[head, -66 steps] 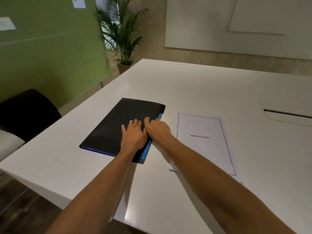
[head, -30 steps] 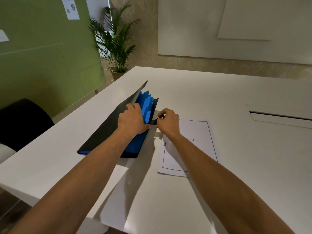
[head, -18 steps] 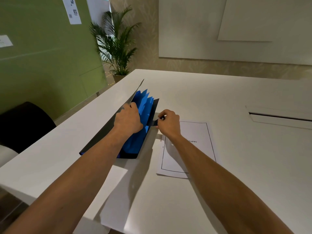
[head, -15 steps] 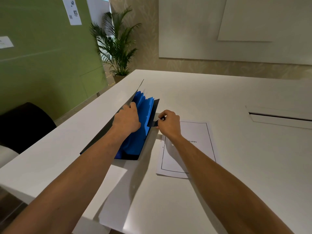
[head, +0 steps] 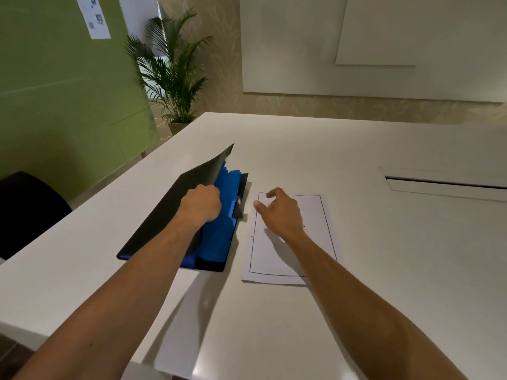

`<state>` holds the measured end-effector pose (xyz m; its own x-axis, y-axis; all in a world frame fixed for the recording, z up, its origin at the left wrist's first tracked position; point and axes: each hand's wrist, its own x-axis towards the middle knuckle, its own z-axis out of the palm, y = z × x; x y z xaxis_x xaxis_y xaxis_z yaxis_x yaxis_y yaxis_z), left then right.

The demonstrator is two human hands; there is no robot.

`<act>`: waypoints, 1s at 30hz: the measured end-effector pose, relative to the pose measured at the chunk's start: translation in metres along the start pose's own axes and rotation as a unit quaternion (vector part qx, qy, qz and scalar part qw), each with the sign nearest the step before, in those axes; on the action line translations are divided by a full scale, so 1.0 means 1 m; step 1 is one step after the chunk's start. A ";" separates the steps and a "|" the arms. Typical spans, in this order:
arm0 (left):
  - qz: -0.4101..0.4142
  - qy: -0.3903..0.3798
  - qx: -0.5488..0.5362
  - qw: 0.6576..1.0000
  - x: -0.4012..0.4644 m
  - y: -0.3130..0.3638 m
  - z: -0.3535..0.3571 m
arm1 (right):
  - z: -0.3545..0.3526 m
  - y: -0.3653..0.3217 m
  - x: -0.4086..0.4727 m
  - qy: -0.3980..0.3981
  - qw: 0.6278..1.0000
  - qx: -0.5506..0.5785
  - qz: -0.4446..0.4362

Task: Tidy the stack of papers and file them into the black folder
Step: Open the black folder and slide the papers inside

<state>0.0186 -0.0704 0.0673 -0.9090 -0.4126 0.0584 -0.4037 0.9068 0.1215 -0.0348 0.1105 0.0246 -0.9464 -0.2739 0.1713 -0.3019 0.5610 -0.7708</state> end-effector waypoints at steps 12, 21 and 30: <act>0.055 -0.110 0.045 0.991 0.007 0.027 0.032 | -0.074 0.074 -0.024 0.040 0.965 -0.186 0.180; 0.070 -0.108 0.033 0.991 0.005 0.030 0.040 | -0.088 0.069 -0.009 -0.001 0.962 -0.155 0.223; 0.070 -0.116 0.038 0.990 0.006 0.029 0.041 | -0.101 0.080 0.004 -0.037 0.952 0.070 0.297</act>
<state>-0.0033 -0.0430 0.0305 -0.9525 -0.2587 -0.1605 -0.2699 0.9615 0.0519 -0.0744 0.2331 0.0252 -0.9330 0.0026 -0.3599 0.3073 0.5263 -0.7928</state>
